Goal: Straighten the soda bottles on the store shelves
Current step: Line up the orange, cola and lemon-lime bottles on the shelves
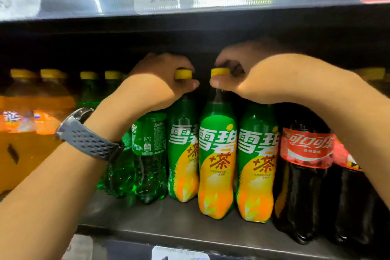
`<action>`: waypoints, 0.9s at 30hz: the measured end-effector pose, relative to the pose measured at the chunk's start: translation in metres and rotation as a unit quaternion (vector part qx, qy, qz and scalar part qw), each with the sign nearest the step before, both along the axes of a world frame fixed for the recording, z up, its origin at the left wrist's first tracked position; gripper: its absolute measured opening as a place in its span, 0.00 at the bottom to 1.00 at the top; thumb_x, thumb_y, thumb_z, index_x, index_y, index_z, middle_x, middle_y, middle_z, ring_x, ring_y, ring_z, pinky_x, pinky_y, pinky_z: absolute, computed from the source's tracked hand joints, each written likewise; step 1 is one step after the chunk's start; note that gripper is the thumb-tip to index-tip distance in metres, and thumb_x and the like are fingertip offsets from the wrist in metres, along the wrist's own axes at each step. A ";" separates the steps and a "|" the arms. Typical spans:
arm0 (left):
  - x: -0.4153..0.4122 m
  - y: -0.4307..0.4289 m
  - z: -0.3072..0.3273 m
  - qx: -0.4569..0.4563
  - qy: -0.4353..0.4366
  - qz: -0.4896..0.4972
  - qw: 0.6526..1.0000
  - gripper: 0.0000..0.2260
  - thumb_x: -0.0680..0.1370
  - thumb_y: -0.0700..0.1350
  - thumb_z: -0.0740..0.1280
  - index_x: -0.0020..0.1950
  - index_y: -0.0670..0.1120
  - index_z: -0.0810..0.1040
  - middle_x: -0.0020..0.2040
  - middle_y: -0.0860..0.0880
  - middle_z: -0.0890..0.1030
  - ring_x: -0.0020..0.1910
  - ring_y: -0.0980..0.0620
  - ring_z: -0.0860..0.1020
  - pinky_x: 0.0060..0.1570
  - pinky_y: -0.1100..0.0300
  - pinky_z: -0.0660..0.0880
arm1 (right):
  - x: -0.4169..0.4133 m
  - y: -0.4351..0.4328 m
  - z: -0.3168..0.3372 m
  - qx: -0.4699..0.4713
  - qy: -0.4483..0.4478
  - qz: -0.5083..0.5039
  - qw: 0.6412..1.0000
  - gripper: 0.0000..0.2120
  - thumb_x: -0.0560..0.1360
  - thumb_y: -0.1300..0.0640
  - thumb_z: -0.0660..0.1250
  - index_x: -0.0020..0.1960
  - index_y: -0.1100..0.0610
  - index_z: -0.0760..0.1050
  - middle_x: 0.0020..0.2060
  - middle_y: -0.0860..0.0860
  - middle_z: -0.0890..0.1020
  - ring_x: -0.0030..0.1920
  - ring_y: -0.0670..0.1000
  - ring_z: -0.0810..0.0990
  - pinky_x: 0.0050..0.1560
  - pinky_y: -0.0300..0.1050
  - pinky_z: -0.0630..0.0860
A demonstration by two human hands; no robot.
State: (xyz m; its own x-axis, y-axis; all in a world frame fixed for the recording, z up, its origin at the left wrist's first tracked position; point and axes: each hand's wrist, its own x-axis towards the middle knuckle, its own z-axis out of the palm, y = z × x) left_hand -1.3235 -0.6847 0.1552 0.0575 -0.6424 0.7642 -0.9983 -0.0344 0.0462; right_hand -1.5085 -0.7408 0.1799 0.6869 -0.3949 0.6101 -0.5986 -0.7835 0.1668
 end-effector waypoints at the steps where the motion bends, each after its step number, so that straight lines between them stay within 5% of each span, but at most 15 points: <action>1: 0.001 0.001 0.001 -0.002 0.013 -0.021 1.000 0.11 0.73 0.55 0.70 0.54 0.53 0.81 0.41 0.52 0.80 0.47 0.46 0.78 0.47 0.59 0.72 | 0.004 -0.001 0.000 0.009 0.005 0.002 1.000 0.17 0.74 0.38 0.64 0.56 0.47 0.76 0.52 0.49 0.81 0.51 0.54 0.78 0.52 0.47 0.75; 8: 0.015 0.006 0.000 0.002 0.088 -0.149 0.985 0.06 0.74 0.49 0.71 0.51 0.53 0.82 0.33 0.62 0.77 0.31 0.65 0.73 0.35 0.72 0.68 | 0.006 -0.011 0.000 0.049 -0.023 0.040 0.998 0.14 0.73 0.40 0.65 0.52 0.47 0.78 0.44 0.45 0.80 0.45 0.50 0.78 0.43 0.41 0.69; 19: 0.014 0.012 -0.002 0.013 0.140 -0.220 0.965 0.06 0.75 0.46 0.71 0.51 0.54 0.80 0.43 0.53 0.83 0.39 0.61 0.78 0.44 0.67 0.73 | 0.003 -0.015 0.002 0.035 -0.020 0.040 0.998 0.18 0.73 0.38 0.64 0.52 0.49 0.80 0.43 0.47 0.81 0.43 0.49 0.78 0.41 0.41 0.69; 27: 0.019 0.020 -0.001 0.015 0.089 -0.122 0.988 0.17 0.69 0.64 0.68 0.56 0.63 0.78 0.46 0.60 0.81 0.46 0.63 0.79 0.49 0.65 0.74 | -0.019 -0.007 0.011 0.135 0.017 0.017 0.991 0.25 0.66 0.32 0.63 0.55 0.47 0.77 0.46 0.40 0.81 0.46 0.45 0.80 0.51 0.44 0.76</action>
